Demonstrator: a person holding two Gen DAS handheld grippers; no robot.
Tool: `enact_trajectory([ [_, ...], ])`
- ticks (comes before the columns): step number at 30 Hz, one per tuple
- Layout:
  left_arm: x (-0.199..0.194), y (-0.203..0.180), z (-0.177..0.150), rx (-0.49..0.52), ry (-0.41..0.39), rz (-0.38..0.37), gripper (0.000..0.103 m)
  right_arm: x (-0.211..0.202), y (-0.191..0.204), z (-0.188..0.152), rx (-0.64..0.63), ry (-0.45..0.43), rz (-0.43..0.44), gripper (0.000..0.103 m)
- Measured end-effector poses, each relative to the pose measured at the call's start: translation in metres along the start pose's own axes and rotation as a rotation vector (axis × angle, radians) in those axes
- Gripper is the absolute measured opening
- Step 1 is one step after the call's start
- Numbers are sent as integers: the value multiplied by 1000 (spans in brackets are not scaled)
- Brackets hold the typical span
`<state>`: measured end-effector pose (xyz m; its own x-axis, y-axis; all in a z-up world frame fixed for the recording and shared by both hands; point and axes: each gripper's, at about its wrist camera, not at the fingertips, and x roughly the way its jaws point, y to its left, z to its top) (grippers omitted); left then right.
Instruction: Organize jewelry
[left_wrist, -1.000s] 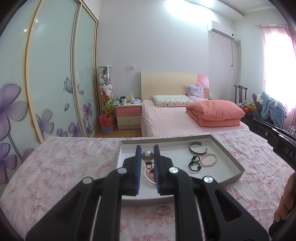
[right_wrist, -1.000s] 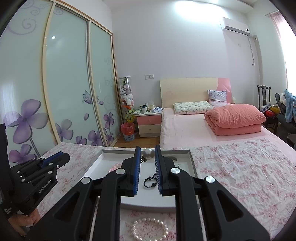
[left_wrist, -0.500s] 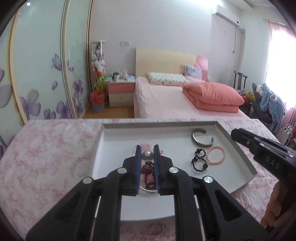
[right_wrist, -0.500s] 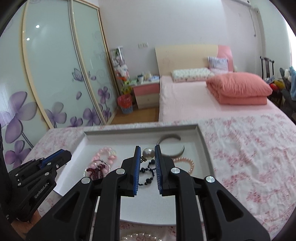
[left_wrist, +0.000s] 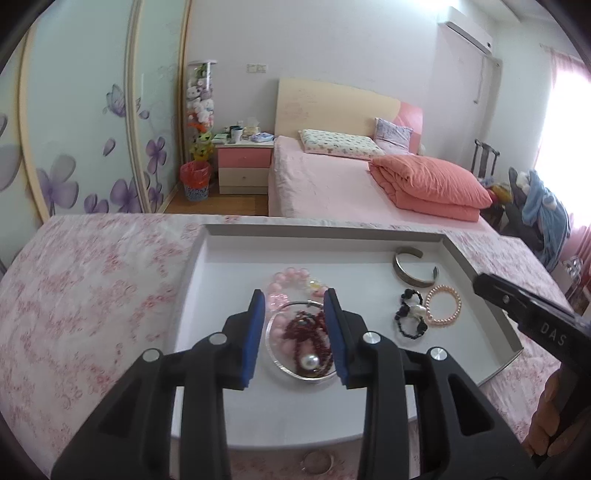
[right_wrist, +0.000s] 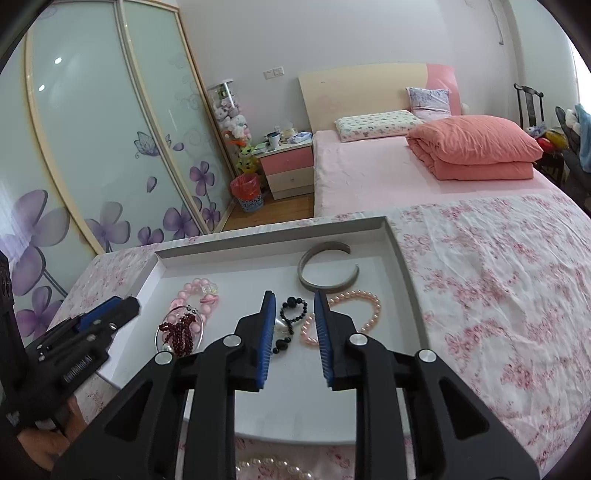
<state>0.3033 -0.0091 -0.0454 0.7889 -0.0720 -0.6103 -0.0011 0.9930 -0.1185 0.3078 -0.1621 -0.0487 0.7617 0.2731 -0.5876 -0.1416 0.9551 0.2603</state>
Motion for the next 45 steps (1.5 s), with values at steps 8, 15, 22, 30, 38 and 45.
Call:
enact_trajectory([
  [8, -32, 27, -10, -37, -8, 25, 37, -21, -7, -15, -2, 16, -16, 23],
  [15, -59, 34, -39, 6, 22, 25, 46, -35, -12, -46, -39, 109, -36, 23],
  [22, -68, 25, -68, 75, 77, 15, 54, -40, -7, -79, -105, 197, -60, 23],
  [30, -72, 11, -81, 124, 104, -2, 58, -33, 3, -96, -177, 243, -117, 23],
  [38, -69, -1, -87, 166, 126, -17, 65, -35, 4, -99, -218, 227, -169, 12],
  [45, -57, -14, -90, 191, 163, -14, 68, -35, -26, -89, -113, 208, -237, 11],
])
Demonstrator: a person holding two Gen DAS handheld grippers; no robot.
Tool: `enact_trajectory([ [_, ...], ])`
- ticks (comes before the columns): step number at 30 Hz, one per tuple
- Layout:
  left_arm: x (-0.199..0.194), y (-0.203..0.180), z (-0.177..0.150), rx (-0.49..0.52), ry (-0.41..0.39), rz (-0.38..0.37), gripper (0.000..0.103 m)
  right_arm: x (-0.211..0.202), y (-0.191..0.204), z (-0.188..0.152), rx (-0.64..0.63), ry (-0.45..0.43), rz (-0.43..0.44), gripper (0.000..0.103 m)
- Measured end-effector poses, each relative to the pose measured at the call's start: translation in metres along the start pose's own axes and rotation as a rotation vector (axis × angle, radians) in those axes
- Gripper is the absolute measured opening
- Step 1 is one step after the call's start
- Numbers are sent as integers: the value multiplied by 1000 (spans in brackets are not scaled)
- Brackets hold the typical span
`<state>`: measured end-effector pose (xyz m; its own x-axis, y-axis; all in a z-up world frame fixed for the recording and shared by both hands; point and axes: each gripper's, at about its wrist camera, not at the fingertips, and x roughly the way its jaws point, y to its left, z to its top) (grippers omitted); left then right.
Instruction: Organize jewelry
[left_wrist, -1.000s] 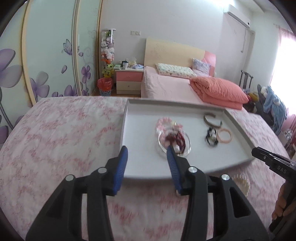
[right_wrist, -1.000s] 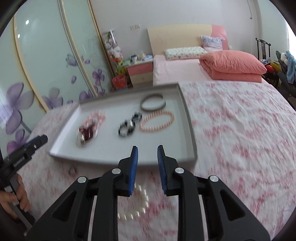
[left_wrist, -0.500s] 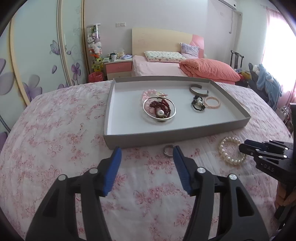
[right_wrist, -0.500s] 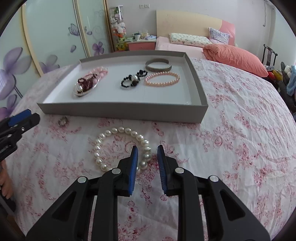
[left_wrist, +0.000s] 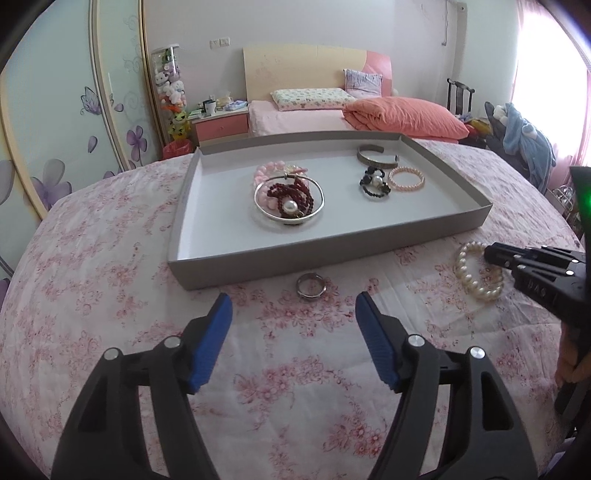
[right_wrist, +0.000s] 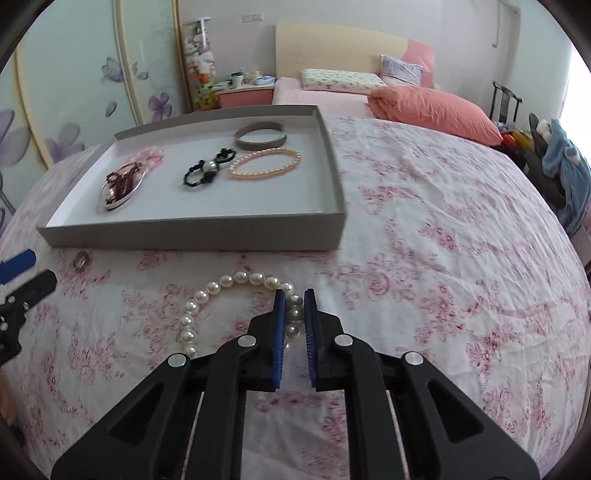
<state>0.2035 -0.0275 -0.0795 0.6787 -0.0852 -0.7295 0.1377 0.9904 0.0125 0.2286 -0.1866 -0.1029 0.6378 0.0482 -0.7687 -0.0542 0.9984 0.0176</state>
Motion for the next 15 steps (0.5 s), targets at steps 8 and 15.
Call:
enact_trajectory([
  [8, 31, -11, 8, -6, 80, 56, 63, -1, -3, -1, 1, 0, 4, 11],
  [15, 40, -16, 16, -44, 89, 74, 48, -2, 1, -1, -7, 0, 7, 11],
])
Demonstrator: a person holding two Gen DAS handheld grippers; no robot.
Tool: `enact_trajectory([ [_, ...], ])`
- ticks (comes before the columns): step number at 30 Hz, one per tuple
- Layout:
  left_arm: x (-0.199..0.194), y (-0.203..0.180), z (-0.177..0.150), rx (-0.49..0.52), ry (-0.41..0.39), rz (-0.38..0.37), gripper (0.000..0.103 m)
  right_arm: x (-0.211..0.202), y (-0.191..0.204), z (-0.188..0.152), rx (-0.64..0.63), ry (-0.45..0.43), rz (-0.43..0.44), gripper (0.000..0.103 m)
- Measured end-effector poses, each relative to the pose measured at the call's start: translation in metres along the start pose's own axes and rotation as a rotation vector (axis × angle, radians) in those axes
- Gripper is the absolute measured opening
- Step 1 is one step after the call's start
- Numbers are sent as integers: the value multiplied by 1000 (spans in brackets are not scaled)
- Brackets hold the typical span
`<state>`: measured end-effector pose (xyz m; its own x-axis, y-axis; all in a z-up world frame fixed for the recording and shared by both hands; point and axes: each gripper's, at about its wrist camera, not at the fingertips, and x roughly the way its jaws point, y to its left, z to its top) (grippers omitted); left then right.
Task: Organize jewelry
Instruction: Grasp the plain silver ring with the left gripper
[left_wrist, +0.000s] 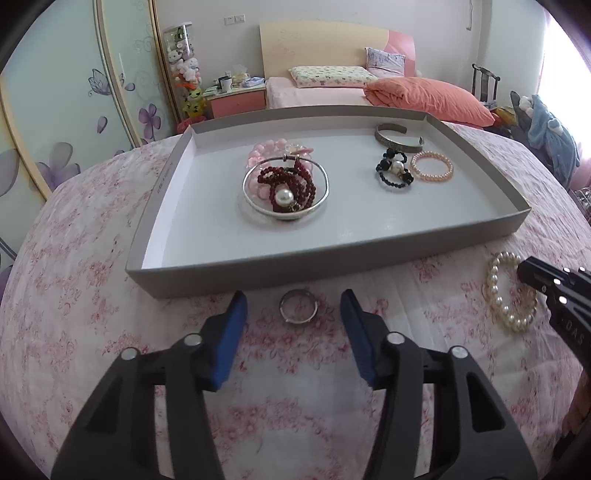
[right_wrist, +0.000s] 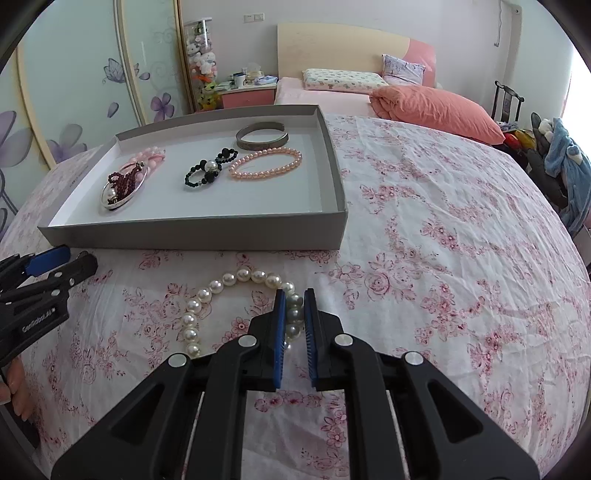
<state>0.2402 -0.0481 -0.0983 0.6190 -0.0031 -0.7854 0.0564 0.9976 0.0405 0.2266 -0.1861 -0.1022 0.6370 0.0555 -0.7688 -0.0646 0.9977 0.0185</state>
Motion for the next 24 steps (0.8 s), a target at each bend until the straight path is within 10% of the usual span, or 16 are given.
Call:
enact_trajectory([
  [5, -1, -2, -1, -6, -7, -2, 23, 0, 0, 0, 3, 0, 3, 11],
  [24, -16, 45, -20, -69, -2, 55, 22, 2, 15, 2, -51, 2, 60, 11],
])
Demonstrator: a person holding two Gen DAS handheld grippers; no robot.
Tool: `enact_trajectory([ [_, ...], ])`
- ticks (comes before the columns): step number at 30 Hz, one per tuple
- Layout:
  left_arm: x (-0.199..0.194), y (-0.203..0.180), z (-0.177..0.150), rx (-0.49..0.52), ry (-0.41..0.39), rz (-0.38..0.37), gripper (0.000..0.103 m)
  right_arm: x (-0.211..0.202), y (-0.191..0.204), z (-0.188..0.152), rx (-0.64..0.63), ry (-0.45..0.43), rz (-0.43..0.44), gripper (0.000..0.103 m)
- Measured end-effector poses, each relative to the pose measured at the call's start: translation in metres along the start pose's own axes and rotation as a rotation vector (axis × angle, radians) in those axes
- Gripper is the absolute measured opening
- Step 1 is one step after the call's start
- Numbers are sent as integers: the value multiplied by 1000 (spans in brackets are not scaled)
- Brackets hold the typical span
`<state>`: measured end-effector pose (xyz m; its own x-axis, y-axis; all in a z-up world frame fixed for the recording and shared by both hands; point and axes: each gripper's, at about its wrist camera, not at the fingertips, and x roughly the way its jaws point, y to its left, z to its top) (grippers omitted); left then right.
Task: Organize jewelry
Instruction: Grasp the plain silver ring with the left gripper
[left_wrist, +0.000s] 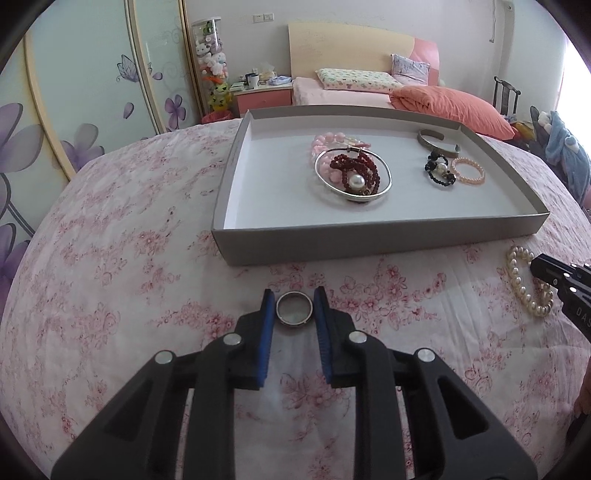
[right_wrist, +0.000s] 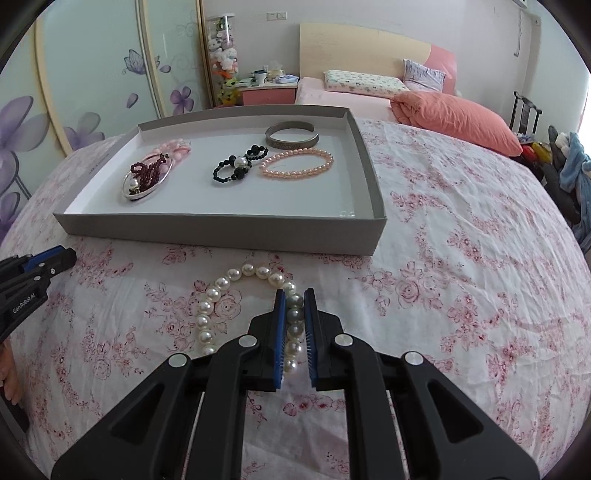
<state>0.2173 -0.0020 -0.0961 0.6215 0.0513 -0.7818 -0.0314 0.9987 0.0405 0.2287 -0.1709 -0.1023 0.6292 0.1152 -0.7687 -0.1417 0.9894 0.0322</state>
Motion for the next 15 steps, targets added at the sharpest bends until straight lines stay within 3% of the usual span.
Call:
enact_trajectory([
  [15, 0, 2, -2, -13, 1, -5, 23, 0, -1, 0, 1, 0, 2, 11],
])
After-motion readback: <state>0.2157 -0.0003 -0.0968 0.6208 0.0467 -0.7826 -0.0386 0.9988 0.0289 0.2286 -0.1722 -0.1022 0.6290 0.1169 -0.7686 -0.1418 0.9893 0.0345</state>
